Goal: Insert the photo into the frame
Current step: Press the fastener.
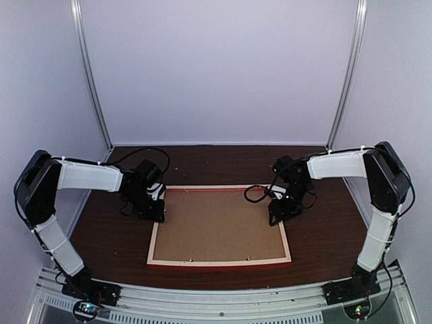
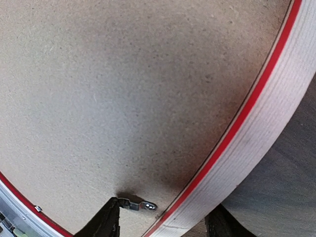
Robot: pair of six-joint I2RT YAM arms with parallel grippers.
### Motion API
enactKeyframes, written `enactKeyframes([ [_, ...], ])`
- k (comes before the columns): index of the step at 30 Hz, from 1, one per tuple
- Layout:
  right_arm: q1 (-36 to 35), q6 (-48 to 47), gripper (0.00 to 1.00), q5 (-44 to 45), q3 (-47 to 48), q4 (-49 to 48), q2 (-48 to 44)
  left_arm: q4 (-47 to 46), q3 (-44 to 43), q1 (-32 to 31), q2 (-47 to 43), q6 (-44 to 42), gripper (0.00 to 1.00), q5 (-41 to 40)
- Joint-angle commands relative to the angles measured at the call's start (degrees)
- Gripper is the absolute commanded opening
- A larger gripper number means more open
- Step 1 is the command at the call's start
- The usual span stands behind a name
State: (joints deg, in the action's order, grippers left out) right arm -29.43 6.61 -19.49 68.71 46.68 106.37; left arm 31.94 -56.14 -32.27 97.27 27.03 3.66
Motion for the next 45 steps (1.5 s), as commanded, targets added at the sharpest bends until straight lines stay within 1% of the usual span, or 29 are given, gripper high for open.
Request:
enactKeyframes([
  [1,0.53,0.18,0.57,2.00,0.43,-0.06,0.77,1.20,0.16,-0.43,-0.68,0.31,0.36,-0.11],
  [10,0.51,2.95,0.53,2.92,1.25,-2.15,1.70,1.26,0.24,-0.44,-0.72,0.23,0.36,-0.06],
  [23,1.23,5.84,0.41,3.43,1.34,-3.16,1.67,1.24,0.33,-0.46,-0.86,0.22,0.36,-0.06],
  [35,2.41,9.00,0.34,3.01,0.15,-5.47,1.41,1.28,0.16,-0.44,-0.73,0.06,0.35,0.08],
  [42,2.80,10.97,0.34,2.85,-0.41,-7.02,1.26,1.43,-0.02,-0.42,-0.77,-0.06,0.35,0.15],
  [45,2.81,11.46,0.37,2.87,-0.42,-7.35,1.39,1.37,-0.04,-0.44,-0.66,-0.09,0.36,0.16],
])
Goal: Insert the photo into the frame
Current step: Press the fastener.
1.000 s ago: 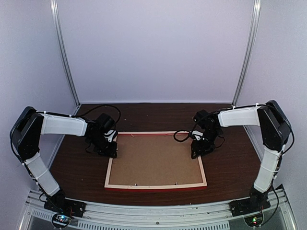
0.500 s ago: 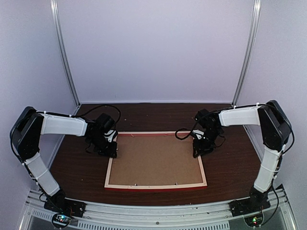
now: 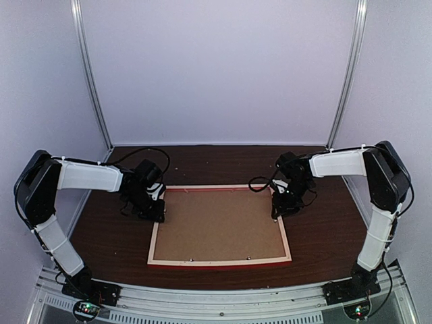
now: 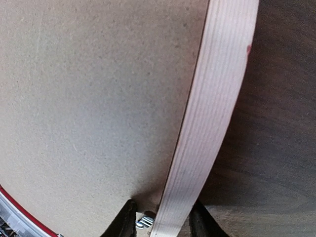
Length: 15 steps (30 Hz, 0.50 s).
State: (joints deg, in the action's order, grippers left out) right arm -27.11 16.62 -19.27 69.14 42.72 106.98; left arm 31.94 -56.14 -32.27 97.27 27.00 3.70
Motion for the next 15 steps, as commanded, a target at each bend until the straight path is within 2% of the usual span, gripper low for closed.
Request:
enactKeyframes([
  [1,0.48,1.56,0.38,2.78,-0.85,-3.38,0.85,1.37,-0.03,-0.45,-0.68,-0.03,0.35,0.16],
  [15,0.51,-0.47,0.35,4.15,-0.98,-1.35,1.33,1.30,0.68,-0.47,-0.73,0.21,0.35,-0.15],
])
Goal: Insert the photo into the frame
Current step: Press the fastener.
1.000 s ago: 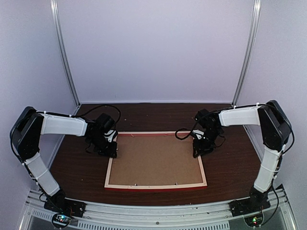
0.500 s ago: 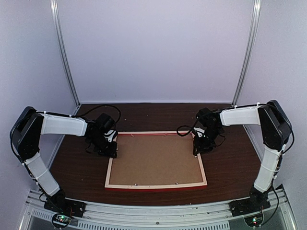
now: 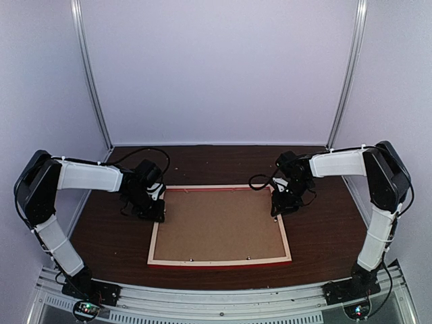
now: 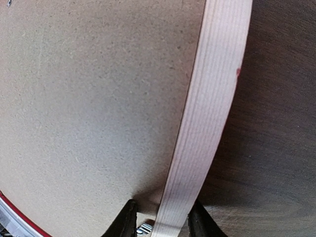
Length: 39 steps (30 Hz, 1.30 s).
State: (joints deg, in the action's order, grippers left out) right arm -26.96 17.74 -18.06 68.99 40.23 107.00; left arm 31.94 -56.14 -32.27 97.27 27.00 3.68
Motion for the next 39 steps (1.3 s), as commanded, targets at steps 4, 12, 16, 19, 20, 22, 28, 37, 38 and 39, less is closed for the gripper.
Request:
enactKeyframes([
  [4,0.35,-3.55,0.34,3.25,-0.14,3.26,1.46,1.31,0.75,-0.43,-0.69,0.23,0.35,-0.17],
  [12,0.39,-7.28,0.33,2.61,1.26,5.83,1.62,1.28,0.59,-0.42,-0.65,0.33,0.35,-0.20],
  [16,0.39,-8.97,0.33,1.31,1.63,6.91,1.96,1.30,0.59,-0.49,-0.59,0.33,0.36,-0.24],
  [19,0.38,-9.91,0.34,0.86,1.67,7.50,2.18,1.31,0.59,-0.47,-0.59,0.31,0.35,-0.24],
  [20,0.39,-10.06,0.33,0.84,1.72,7.64,2.23,1.34,0.59,-0.44,-0.57,0.30,0.35,-0.25],
  [22,0.38,-10.11,0.32,0.86,1.76,7.71,2.41,1.35,0.51,-0.51,-0.55,0.29,0.35,-0.16],
  [28,0.38,-10.88,0.26,2.28,2.73,9.26,2.50,1.37,0.58,-0.47,-0.61,0.32,0.35,-0.13],
  [37,0.34,-12.92,0.25,4.07,4.20,11.94,3.19,1.51,0.52,-0.44,-0.95,0.19,0.35,-0.41],
  [38,0.37,-13.05,0.25,3.94,4.26,12.05,3.21,1.54,0.44,-0.45,-0.92,0.16,0.35,-0.43],
  [39,0.34,-13.14,0.24,3.78,4.26,11.94,3.24,1.54,0.34,-0.44,-0.93,0.15,0.35,-0.41],
])
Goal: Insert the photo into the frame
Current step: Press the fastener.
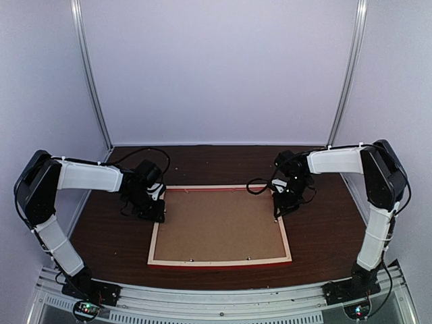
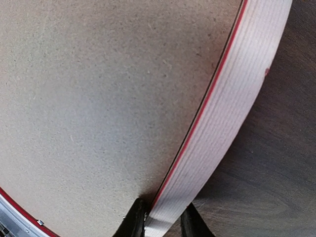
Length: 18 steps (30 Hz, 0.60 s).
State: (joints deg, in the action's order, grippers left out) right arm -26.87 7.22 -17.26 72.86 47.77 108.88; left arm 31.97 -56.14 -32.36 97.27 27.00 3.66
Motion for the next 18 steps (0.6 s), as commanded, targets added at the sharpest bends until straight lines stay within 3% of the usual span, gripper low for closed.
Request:
enactKeyframes([
  [1,0.24,-2.72,0.24,2.70,0.43,4.36,1.34,1.52,0.26,-0.38,-0.87,0.15,0.36,-0.34],
  [10,1.41,0.81,0.36,-2.02,0.00,-0.10,-0.09,1.77,-0.10,-0.36,-0.94,0.15,0.36,-0.53],
  [18,2.08,4.21,0.37,-2.73,-0.53,-3.71,0.58,1.96,-0.68,-0.35,-1.05,0.05,0.39,-0.97],
])
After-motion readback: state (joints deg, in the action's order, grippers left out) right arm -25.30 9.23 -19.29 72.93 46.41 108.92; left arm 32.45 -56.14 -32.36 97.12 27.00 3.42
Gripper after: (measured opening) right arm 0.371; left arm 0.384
